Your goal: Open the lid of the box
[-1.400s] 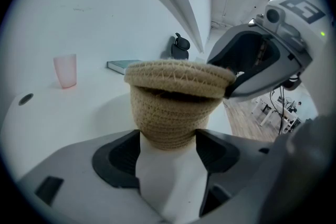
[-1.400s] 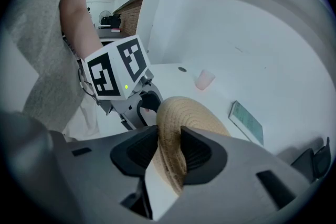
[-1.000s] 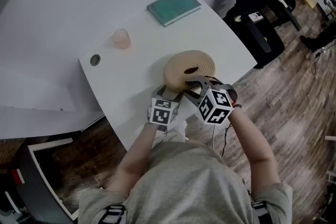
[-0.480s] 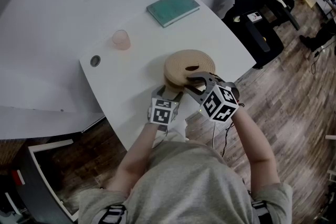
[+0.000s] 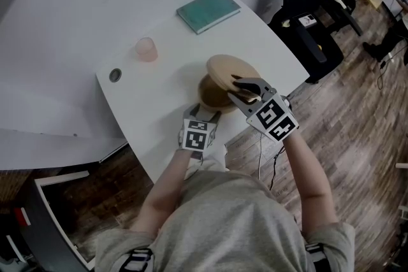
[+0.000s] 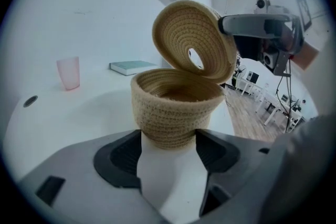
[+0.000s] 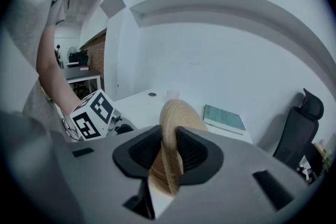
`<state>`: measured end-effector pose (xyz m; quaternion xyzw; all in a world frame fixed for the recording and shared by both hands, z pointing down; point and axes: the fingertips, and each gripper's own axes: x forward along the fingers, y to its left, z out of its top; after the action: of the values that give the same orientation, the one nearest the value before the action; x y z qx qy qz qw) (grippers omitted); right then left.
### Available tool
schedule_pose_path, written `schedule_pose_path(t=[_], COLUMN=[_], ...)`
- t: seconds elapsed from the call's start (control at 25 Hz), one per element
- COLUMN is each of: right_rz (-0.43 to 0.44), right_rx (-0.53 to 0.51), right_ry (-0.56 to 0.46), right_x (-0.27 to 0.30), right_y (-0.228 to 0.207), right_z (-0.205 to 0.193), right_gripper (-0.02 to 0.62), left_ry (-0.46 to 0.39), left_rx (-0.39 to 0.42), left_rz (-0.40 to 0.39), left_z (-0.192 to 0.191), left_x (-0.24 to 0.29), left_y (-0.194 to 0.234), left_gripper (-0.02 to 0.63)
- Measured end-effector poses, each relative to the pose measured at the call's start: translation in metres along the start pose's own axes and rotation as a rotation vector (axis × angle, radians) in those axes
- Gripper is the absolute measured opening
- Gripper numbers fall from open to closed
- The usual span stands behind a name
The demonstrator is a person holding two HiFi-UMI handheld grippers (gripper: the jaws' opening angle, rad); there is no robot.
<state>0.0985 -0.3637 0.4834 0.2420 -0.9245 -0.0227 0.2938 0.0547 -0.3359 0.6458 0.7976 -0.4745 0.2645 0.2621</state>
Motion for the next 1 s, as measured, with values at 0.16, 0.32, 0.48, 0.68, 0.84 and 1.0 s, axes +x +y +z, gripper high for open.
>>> schedule_pose_path(t=[0.16,0.32,0.48,0.68,0.84,1.0], right_rz=[-0.058,-0.105,-0.144,-0.182,-0.214,-0.236], right_rx=[0.112,0.214,0.296,0.370,0.415,0.458], right_ry=[-0.029,-0.076,-0.105,-0.133,-0.152,-0.180], right_x=[-0.009,-0.020,-0.032,-0.044,-0.057,-0.071], right_y=[-0.020,-0.035,-0.044,-0.049,-0.049,-0.044], right_z=[-0.003,-0.004,-0.007,-0.011,-0.015,-0.017], right_gripper=[0.096,0.092,0.091,0.089,0.088,0.087], left_ry=[0.000,-0.002,-0.009,-0.020,-0.043,-0.069], left_rx=[0.003,0.005,0.021,0.014,0.032,0.023], left_rz=[0.005,0.014,0.042,0.049,0.062,0.068], left_z=[0.000,-0.001,-0.002,0.000,0.004,0.006], left_x=[0.000,-0.001,-0.003,-0.006,-0.013,-0.026], left_y=[0.000,0.000,0.001,-0.002,-0.004,-0.010], left_gripper=[0.304,0.304,0.304,0.304,0.304,0.304])
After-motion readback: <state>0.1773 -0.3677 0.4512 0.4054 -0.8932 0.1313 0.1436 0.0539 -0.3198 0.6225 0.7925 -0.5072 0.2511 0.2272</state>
